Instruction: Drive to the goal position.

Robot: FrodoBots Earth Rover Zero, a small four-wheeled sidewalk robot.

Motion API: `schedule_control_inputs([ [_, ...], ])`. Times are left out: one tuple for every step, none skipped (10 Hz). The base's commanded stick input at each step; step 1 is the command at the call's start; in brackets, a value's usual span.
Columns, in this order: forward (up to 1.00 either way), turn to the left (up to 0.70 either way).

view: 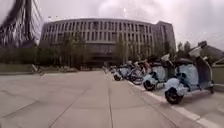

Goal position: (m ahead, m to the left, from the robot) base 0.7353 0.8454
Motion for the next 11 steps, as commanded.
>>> schedule_control_inputs([
  [0.0,-1.0],
  [0.0,-1.0],
  [0.0,-1.0],
  [0.0,-1.0],
  [0.0,-1.0],
  [0.0,-1.0],
  [0.0,-1.0],
  [0.0,-1.0],
  [0.0,-1.0],
  [0.0,-1.0],
  [0.0,-1.0],
])
